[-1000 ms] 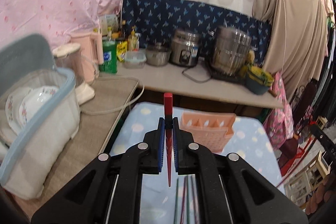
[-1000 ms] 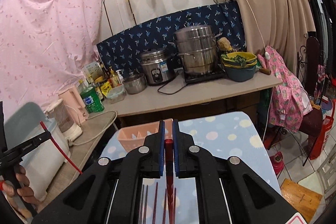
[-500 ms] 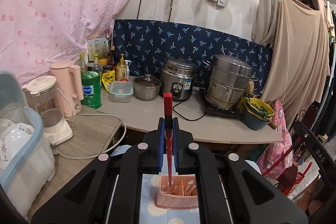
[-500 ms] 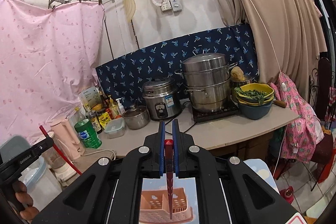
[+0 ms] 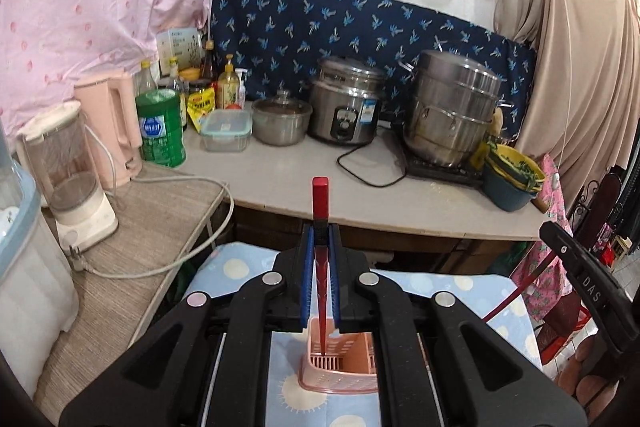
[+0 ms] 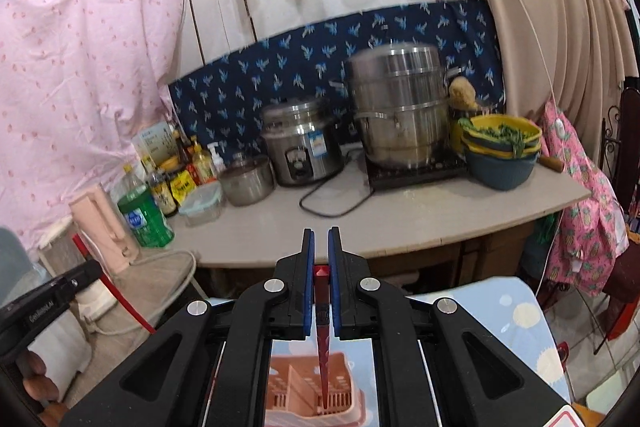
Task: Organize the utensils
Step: 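Open both grippers to release the red chopsticks in the basket, then move both open grippers back over the remaining chopsticks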
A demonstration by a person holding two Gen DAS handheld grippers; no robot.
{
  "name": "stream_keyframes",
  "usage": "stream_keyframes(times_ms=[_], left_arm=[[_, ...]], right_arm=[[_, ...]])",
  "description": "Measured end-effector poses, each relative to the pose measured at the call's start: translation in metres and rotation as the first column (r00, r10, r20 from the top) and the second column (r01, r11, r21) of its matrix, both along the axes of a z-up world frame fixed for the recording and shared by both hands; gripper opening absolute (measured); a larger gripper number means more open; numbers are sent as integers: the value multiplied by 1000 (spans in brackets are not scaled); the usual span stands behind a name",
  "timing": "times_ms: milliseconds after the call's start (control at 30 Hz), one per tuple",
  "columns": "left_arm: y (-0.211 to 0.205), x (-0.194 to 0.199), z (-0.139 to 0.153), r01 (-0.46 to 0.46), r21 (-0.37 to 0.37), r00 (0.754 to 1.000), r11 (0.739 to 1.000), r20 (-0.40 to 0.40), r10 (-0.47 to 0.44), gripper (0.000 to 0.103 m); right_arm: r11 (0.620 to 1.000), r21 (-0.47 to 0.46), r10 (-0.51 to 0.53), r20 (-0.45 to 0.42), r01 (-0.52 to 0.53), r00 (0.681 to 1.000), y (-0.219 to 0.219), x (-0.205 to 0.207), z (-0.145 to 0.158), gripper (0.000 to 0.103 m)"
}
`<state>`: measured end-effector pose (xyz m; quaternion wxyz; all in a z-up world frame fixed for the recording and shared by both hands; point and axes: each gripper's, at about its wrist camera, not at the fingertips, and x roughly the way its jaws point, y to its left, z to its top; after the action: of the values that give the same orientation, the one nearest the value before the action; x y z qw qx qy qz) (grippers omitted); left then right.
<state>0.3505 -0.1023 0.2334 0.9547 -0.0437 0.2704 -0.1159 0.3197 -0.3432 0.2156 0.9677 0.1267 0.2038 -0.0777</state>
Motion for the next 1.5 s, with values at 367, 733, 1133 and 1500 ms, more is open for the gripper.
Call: stream_keyframes(times_ms=[367, 733, 1133, 1500], left_arm=[[29, -40, 2, -15, -9, 999, 1000, 35, 16, 55], [73, -137, -6, -36, 43, 998, 998, 46, 34, 58], [101, -232, -78, 5, 154, 999, 988, -45, 2, 58], [109, -279, -142, 43, 169, 988, 985, -156, -16, 58]], right_arm=[[999, 38, -10, 46, 8, 999, -10, -60, 14, 37], [993, 99, 64, 30, -67, 997, 9, -189, 3, 49], [981, 192, 52, -109, -30, 993, 31, -291, -79, 49], [991, 132, 41, -204, -14, 978, 72, -334, -139, 49]])
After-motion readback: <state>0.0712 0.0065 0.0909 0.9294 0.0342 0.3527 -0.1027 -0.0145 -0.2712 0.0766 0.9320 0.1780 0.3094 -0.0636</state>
